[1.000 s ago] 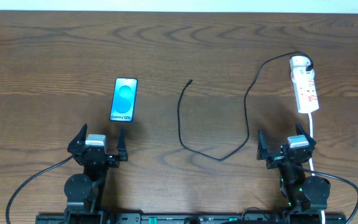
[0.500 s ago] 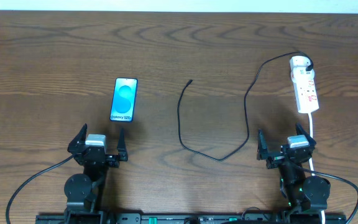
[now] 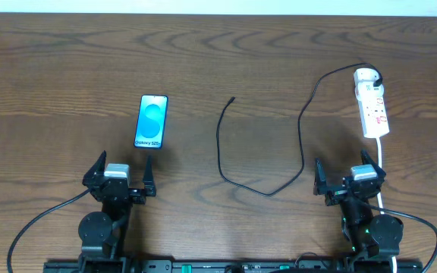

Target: Plug charger to phone and switch on socket

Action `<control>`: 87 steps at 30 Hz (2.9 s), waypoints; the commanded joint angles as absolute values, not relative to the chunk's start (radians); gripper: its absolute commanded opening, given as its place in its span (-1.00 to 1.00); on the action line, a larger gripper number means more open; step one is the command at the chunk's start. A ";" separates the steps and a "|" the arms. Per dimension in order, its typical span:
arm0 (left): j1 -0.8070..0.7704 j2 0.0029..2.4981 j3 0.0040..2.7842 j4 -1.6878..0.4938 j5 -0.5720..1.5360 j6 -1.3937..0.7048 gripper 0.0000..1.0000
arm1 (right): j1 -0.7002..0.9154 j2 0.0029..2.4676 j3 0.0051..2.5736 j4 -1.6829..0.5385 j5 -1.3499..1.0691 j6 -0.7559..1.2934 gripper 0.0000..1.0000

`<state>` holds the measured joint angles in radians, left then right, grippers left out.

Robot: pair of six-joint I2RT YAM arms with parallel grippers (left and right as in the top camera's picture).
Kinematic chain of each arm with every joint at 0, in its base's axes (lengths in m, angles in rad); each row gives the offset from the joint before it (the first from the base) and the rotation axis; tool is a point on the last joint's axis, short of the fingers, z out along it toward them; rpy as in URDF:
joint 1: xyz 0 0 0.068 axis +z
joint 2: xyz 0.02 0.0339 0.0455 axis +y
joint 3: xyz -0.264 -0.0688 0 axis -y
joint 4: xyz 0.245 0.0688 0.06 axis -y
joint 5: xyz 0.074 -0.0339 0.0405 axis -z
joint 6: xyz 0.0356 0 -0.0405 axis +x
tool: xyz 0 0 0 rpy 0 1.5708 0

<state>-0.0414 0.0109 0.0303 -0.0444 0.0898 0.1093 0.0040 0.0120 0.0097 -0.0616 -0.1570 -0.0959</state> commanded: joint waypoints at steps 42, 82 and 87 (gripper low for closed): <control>-0.046 0.005 0.004 -0.065 0.078 0.123 0.96 | 0.007 0.006 0.006 -0.061 -0.156 -0.102 0.99; -0.046 0.038 0.004 -0.065 0.077 0.068 0.96 | 0.007 0.007 0.006 -0.060 -0.168 -0.102 0.99; -0.046 0.079 0.004 -0.064 0.077 0.065 0.96 | 0.007 0.007 0.006 -0.060 -0.167 -0.102 0.99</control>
<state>-0.0414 0.0578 0.0303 -0.0441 0.0891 0.0818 0.0040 0.0120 0.0097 -0.0616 -0.1604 -0.0959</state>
